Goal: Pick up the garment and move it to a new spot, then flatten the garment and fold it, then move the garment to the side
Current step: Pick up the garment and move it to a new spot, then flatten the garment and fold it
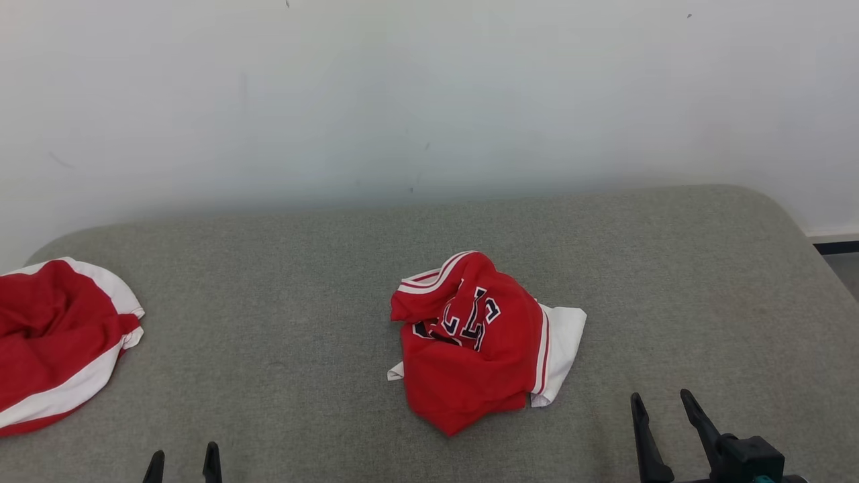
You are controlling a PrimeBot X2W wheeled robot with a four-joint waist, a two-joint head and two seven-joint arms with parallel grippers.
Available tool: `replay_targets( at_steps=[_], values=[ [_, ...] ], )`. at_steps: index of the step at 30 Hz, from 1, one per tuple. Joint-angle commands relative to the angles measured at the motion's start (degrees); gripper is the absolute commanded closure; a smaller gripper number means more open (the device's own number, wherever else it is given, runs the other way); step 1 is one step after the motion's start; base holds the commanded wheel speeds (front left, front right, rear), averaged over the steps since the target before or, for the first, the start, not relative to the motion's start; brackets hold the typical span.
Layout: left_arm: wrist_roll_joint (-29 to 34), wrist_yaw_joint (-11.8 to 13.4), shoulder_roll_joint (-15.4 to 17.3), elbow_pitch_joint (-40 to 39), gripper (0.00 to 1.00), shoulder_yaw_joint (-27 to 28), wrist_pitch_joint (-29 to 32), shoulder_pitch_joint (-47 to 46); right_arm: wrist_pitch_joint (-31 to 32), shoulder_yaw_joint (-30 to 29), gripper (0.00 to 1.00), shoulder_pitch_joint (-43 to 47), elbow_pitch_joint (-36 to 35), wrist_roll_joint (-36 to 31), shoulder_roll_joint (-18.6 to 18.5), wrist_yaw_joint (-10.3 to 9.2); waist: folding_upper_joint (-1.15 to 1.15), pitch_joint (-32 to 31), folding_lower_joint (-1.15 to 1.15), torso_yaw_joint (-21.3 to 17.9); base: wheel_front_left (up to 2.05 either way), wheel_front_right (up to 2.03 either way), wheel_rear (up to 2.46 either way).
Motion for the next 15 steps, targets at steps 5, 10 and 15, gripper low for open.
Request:
replay_targets(
  at_steps=[5, 10, 15],
  values=[
    [1.1, -0.8, -0.9, -0.7, 0.0, 1.4, -0.1, 0.3, -0.2, -0.1, 0.0, 0.6, -0.2, -0.5, -0.3, 0.04, 0.0, -0.1, 0.01, -0.4, 0.0, 0.0, 0.0],
    [1.8, -1.3, -1.6, -0.7, 0.0, 2.0, -0.1, -0.3, -0.2, 0.3, 0.0, 0.4, 0.0, 0.0, -0.1, 0.05, 0.0, -0.2, 0.01, -0.6, 0.0, 0.0, 0.0],
    [2.2, -1.8, -2.1, -0.4, 0.0, 2.0, -0.1, -1.5, 0.2, 0.6, 0.0, 0.1, -0.3, -0.1, 0.0, 0.04, 0.0, 0.1, 0.01, -0.5, 0.0, 0.0, 0.0]
  ],
)
